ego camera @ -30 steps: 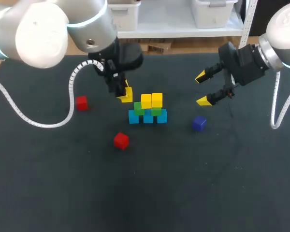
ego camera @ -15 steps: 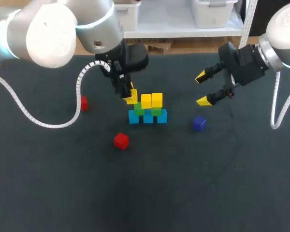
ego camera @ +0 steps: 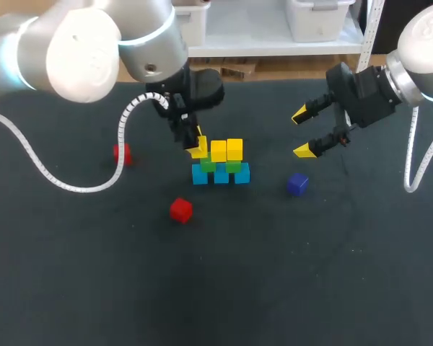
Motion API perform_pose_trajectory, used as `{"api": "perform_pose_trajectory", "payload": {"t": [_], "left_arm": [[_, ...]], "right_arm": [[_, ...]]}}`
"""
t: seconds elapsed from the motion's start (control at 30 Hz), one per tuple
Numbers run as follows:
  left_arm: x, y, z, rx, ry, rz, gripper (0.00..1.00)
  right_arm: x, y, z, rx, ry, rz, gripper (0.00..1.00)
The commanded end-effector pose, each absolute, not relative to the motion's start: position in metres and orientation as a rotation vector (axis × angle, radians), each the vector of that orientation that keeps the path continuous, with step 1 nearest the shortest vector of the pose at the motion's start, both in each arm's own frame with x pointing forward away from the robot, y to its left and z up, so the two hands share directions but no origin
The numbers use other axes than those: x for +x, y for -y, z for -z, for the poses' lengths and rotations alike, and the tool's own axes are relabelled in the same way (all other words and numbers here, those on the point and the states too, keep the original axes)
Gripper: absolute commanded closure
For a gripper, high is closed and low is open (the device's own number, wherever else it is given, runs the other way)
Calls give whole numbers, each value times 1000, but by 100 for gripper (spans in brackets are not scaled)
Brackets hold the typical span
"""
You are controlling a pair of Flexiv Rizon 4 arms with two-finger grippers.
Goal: Place the blue cubes, place green cubes on the blue cubes, place the yellow cubes on the green cubes, then place the red cubes on the yellow cubes, and place purple cube on the red cubes.
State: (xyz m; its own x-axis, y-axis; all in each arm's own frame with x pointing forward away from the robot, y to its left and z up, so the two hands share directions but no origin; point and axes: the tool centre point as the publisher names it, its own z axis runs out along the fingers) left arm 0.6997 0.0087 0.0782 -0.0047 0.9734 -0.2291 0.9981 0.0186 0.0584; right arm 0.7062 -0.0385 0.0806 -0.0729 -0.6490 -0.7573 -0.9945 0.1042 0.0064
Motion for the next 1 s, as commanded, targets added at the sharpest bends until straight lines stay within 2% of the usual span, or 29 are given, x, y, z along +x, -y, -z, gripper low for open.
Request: {"api": "perform_pose_trajectory", "payload": {"t": [0.03, 1.0], "left_arm": [[703, -8, -77, 2064, -2087, 183, 100], [707, -4, -70, 2077, -2095, 196, 100]], "right_arm": [[707, 39, -80, -1606, -1786, -745, 0], [707, 39, -80, -1606, -1786, -745, 0]]}}
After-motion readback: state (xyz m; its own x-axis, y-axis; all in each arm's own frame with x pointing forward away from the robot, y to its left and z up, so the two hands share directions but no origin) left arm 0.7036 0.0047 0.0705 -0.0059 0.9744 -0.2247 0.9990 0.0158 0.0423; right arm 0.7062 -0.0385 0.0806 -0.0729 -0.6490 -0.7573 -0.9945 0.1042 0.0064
